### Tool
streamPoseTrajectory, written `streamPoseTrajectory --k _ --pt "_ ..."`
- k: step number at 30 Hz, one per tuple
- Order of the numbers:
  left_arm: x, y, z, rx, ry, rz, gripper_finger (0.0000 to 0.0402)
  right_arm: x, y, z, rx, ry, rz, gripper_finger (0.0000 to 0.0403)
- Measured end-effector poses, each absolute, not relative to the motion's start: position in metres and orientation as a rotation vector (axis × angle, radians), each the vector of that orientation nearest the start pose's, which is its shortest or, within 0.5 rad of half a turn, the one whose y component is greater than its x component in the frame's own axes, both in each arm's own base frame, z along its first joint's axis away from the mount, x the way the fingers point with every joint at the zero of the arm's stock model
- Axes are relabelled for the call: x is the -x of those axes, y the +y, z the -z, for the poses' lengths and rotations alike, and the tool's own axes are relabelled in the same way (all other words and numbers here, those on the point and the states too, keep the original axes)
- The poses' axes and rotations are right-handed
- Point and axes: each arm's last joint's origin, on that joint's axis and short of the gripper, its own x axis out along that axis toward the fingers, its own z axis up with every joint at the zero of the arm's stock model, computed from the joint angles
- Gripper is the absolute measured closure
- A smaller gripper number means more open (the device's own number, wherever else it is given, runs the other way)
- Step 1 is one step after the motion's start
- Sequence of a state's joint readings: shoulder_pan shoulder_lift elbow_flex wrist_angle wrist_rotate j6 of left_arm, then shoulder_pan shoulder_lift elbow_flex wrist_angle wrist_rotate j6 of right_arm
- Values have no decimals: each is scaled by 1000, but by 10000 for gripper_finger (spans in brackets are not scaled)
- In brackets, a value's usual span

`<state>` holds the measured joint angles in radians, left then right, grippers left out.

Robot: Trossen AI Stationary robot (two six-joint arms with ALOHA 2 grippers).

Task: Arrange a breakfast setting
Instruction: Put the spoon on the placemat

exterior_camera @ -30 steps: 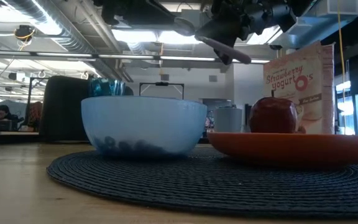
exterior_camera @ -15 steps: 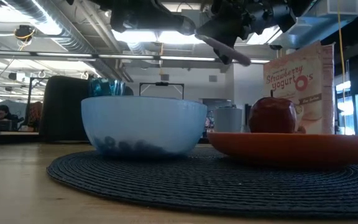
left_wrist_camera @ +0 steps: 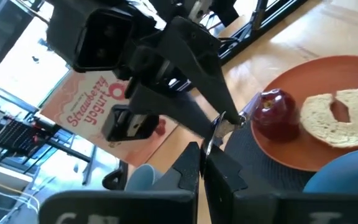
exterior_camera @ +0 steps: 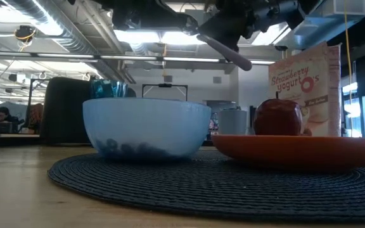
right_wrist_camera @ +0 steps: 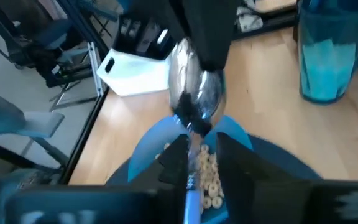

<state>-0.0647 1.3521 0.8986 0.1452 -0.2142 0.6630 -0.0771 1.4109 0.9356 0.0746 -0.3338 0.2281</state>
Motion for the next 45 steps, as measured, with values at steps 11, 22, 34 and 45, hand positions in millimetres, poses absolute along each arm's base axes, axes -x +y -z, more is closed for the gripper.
streamPoseTrajectory --k 11,22,34,45 --pt "-300 -13 -278 -690 349 -46 400 -292 -20 -282 -255 442 -201 245" --pt "-301 13 -280 -437 339 -193 401 -261 -23 -309 31 390 -16 190" --pt "-296 60 -270 89 347 -465 400 -273 -17 -281 353 600 460 150" --pt "-309 82 -248 264 339 -471 393 -303 6 -275 489 522 405 201"
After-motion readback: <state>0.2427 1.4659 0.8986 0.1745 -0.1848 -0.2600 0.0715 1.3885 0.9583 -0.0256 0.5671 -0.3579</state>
